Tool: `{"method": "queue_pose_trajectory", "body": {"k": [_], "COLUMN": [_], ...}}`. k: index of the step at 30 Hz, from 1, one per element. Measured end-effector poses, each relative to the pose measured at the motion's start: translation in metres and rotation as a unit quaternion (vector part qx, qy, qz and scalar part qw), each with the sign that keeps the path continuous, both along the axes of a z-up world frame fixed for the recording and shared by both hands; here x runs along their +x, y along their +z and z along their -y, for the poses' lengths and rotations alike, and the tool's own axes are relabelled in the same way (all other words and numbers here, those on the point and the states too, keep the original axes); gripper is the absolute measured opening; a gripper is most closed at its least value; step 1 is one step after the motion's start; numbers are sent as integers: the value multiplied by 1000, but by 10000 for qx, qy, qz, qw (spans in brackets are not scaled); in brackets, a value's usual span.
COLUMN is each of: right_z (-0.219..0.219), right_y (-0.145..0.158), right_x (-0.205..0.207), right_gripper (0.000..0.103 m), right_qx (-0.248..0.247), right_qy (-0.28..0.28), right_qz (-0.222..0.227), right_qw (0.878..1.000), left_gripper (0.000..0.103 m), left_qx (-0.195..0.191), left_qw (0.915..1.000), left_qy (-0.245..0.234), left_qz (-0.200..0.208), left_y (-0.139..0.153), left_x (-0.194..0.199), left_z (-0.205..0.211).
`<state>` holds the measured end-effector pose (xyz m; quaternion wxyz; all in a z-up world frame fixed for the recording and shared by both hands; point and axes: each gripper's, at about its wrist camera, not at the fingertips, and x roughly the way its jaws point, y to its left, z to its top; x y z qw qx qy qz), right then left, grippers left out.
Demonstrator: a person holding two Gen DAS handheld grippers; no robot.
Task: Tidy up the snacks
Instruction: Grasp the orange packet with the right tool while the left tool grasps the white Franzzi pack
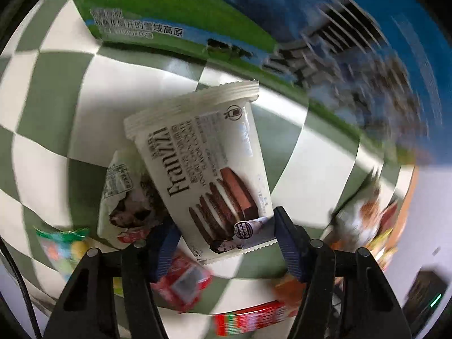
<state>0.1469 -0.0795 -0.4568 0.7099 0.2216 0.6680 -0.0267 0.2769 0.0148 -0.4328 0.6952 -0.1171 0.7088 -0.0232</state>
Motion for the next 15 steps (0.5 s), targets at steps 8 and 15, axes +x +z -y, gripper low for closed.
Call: {"method": "queue_pose_trajectory", "body": {"k": [8, 15], "right_z": [-12, -54], "right_y": [-19, -8], "right_x": [5, 8], "right_gripper": [61, 60], "right_qx": [38, -620], "right_qy": [47, 1723], "right_qz": [-150, -124], "right_qw": [9999, 9830], "left_gripper": [62, 65], "left_qx": [375, -315], "left_qw": [9906, 9968], "left_qy": [-1293, -555], "left_qz": [-243, -490], "left_y": [-13, -12], "left_x": [-47, -34], "left_z": [-6, -42]}}
